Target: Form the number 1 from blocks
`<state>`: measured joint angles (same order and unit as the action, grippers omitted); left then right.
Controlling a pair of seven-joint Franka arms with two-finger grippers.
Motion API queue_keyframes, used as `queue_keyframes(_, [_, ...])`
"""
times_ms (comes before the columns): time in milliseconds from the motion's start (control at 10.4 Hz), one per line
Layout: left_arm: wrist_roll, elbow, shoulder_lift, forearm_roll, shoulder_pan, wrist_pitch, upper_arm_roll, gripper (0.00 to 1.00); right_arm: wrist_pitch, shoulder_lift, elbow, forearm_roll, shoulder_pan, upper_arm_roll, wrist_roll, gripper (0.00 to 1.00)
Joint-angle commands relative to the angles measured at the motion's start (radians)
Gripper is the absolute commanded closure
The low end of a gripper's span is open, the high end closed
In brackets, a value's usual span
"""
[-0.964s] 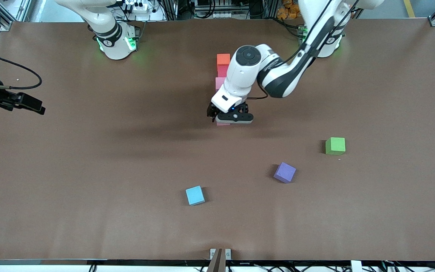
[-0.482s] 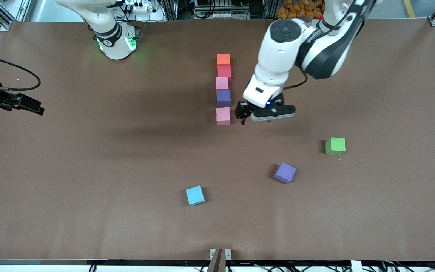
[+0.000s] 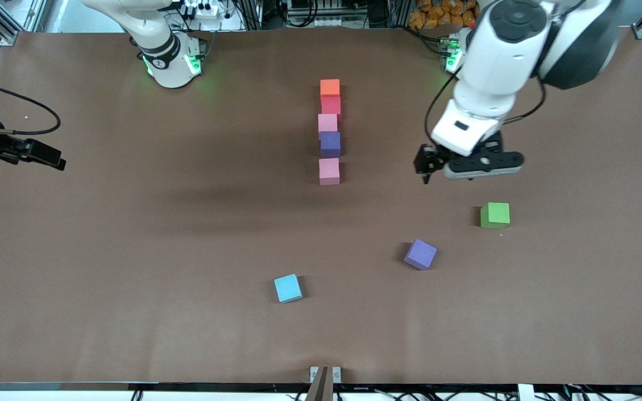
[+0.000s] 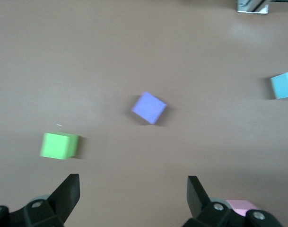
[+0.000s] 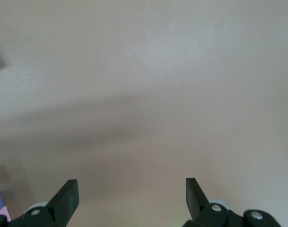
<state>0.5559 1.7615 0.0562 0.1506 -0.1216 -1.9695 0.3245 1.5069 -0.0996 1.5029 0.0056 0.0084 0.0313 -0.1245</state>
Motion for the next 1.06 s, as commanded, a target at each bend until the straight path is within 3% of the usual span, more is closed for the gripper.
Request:
queue_keyframes(0, [-0.102, -0.086, -0.006, -0.032, 0.005, 0.104, -0.069, 0.00, -0.011, -0.005, -0.012, 0.004, -0.008, -0.010, 0.009, 0.00])
queue_keyframes(386, [-0.249, -0.140, -0.045, -0.109, -0.009, 0.198, -0.229, 0.00, -0.011, -0.003, -0.012, 0.004, -0.008, -0.010, 0.011, 0.00])
queue_keyframes(964, [-0.317, -0.241, -0.055, -0.186, -0.023, 0.372, -0.343, 0.00, -0.011, -0.003, -0.012, 0.007, -0.013, -0.013, 0.012, 0.00])
